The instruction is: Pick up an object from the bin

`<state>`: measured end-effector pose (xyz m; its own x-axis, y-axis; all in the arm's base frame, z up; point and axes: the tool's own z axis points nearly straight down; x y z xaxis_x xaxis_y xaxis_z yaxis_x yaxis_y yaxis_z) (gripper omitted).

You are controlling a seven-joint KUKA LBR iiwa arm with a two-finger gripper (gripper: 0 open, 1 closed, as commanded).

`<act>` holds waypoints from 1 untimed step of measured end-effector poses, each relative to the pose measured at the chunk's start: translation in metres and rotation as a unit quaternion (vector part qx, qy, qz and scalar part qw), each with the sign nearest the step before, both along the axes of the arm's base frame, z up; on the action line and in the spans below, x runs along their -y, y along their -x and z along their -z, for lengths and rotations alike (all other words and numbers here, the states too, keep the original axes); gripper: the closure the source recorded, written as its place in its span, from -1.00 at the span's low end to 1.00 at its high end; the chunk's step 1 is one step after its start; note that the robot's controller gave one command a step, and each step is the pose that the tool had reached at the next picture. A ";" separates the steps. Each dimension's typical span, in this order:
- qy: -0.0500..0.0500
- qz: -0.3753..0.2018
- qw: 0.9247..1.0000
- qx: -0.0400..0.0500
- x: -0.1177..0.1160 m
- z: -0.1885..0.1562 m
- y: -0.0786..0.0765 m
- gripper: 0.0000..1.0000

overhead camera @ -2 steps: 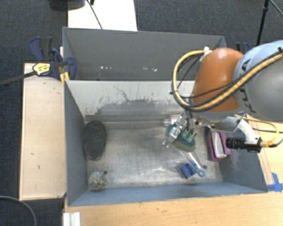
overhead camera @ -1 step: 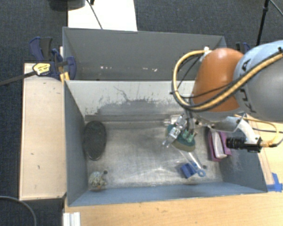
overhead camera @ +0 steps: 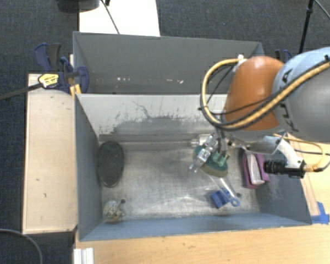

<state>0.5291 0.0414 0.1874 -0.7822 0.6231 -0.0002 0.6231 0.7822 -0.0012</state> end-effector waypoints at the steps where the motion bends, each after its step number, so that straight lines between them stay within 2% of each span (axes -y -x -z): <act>1: 0.000 -0.001 1.000 0.000 0.000 0.000 0.000 1.00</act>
Offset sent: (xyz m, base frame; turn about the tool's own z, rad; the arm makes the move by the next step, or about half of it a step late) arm 0.0000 0.0000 0.0000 0.0000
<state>0.5291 0.0414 0.1874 -0.7829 0.6221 -0.0001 0.6221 0.7829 -0.0013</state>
